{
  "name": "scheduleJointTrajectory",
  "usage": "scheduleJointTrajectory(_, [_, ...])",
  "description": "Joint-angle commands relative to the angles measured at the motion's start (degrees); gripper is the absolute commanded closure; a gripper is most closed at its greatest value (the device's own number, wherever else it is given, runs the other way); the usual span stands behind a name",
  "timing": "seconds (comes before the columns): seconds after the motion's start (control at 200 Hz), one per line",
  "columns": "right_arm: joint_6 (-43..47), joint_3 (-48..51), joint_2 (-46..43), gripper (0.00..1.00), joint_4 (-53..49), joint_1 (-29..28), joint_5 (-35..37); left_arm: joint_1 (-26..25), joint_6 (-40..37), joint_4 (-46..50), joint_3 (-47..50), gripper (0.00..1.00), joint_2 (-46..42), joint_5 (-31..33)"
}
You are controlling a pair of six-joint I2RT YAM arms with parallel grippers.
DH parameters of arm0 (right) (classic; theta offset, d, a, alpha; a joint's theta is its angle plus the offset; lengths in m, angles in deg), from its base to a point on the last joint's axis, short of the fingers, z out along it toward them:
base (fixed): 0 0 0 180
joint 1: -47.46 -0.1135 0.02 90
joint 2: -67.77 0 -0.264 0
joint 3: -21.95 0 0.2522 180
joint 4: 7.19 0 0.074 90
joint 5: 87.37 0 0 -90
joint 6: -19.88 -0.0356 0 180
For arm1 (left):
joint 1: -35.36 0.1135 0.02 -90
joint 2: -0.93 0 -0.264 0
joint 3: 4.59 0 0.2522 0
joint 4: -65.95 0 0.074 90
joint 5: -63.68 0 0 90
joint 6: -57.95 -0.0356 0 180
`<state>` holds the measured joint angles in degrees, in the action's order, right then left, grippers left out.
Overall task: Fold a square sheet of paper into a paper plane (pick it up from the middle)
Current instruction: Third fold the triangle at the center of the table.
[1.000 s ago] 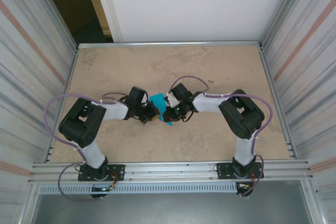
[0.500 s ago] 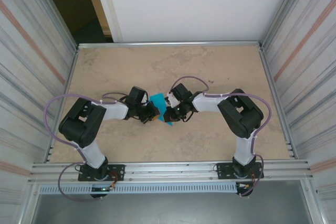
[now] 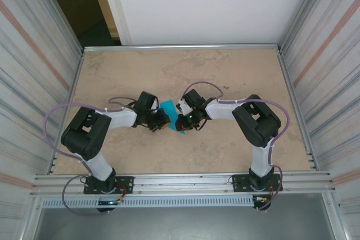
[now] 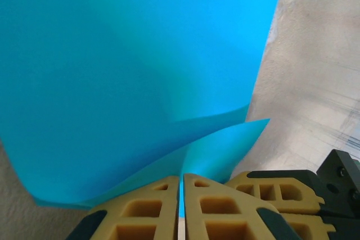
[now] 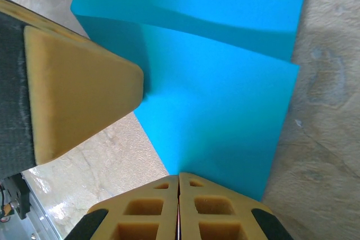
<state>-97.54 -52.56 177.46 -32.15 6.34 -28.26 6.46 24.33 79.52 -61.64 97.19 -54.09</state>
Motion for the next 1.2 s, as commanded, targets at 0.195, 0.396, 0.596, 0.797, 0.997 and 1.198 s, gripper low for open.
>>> scheduleJointTrajectory(0.195, [1.1, -1.4, 2.2, 0.9, -3.0, 0.3, 1.5, -0.3, -1.1, 3.2, 1.0, 0.88, -2.1, 3.3])
scheduleJointTrajectory(0.396, [0.6, -1.7, 2.5, 0.9, -3.6, 0.4, 1.9, -0.2, -0.5, 3.8, 2.1, 0.88, -1.9, 4.7])
scheduleJointTrajectory(0.596, [0.2, -1.9, 2.3, 0.9, -3.6, 0.5, 1.6, -0.2, -0.4, 2.7, 3.5, 0.89, -1.1, 5.5])
scheduleJointTrajectory(0.797, [-0.4, -2.1, -3.1, 0.88, -2.5, 0.5, -0.1, -0.1, -0.9, 1.5, 5.2, 0.9, 0.6, 6.5])
scheduleJointTrajectory(0.997, [1.6, -3.9, -3.8, 0.9, -6.4, -1.5, 3.9, 0.5, -1.4, 1.4, 5.3, 0.9, 2.0, 7.3])
scheduleJointTrajectory(1.198, [0.5, -3.4, -2.4, 0.91, -5.6, -2.3, 4.3, 0.9, -1.8, 3.1, 5.1, 0.9, 2.8, 8.1])
